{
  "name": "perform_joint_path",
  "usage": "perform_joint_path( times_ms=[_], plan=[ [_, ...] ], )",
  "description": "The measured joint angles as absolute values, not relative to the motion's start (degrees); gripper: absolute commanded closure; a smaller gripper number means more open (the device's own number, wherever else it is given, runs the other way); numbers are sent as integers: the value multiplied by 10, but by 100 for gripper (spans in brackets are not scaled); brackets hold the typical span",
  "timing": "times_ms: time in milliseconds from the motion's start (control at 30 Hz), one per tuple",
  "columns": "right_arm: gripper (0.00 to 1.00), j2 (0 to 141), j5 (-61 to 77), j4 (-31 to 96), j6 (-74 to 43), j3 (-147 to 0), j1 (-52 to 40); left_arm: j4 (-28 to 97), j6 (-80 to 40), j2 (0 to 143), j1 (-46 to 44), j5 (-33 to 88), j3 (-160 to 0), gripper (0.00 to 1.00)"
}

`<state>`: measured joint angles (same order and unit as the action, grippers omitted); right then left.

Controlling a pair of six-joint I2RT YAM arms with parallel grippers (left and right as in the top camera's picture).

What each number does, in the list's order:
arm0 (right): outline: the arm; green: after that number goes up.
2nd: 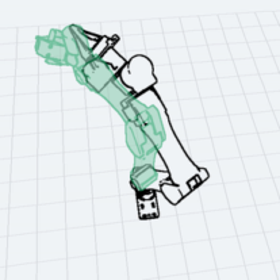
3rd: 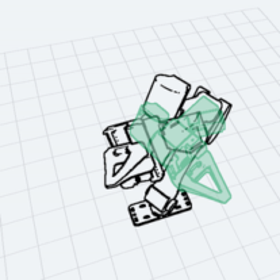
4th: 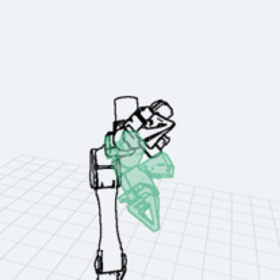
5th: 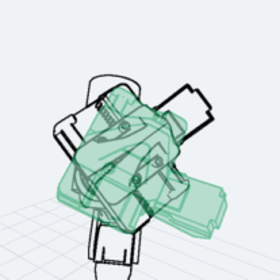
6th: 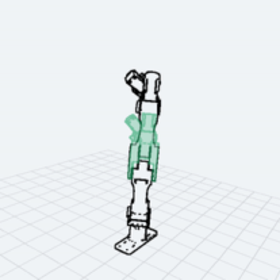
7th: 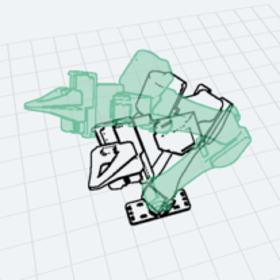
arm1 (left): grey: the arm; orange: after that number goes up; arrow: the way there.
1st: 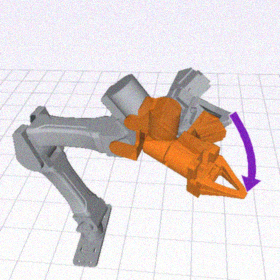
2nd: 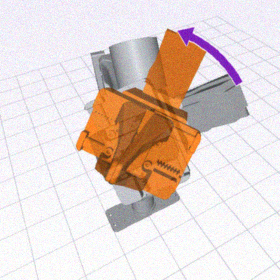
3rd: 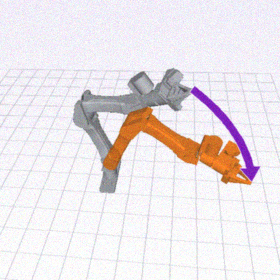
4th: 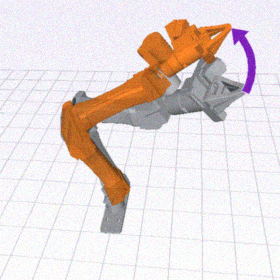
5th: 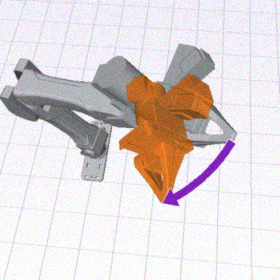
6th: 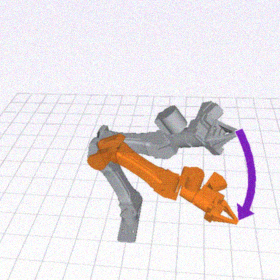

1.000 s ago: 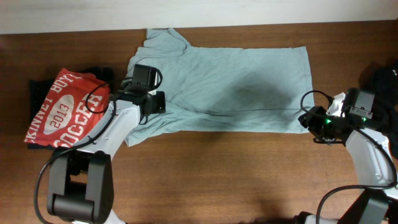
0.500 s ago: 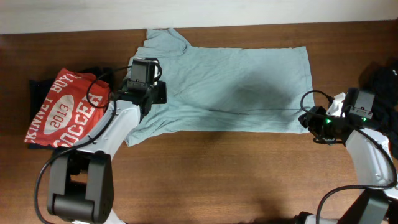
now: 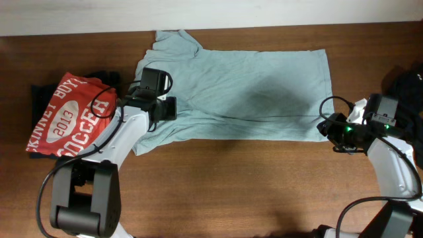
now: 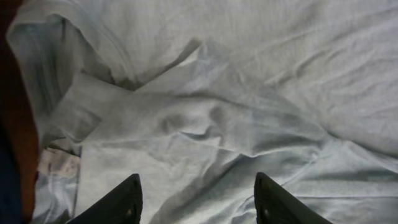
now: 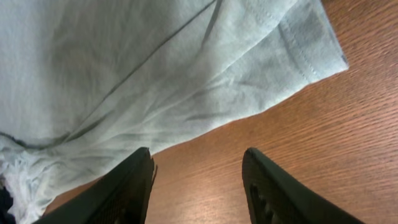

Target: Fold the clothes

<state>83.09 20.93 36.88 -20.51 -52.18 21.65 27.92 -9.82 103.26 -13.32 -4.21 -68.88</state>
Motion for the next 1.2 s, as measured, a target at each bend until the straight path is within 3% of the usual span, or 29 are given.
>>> perform_joint_path(
  times_ms=[133, 367, 1200],
  plan=[
    [50, 831, 209, 367, -205, -522, 216, 248, -98, 1034, -133, -54, -689, 55],
    [50, 831, 209, 365, -205, -522, 216, 130, -96, 1061, -133, -31, -690, 64],
    [50, 831, 209, 371, -205, -522, 216, 42, -96, 1170, -133, 12, -690, 65]
  ],
)
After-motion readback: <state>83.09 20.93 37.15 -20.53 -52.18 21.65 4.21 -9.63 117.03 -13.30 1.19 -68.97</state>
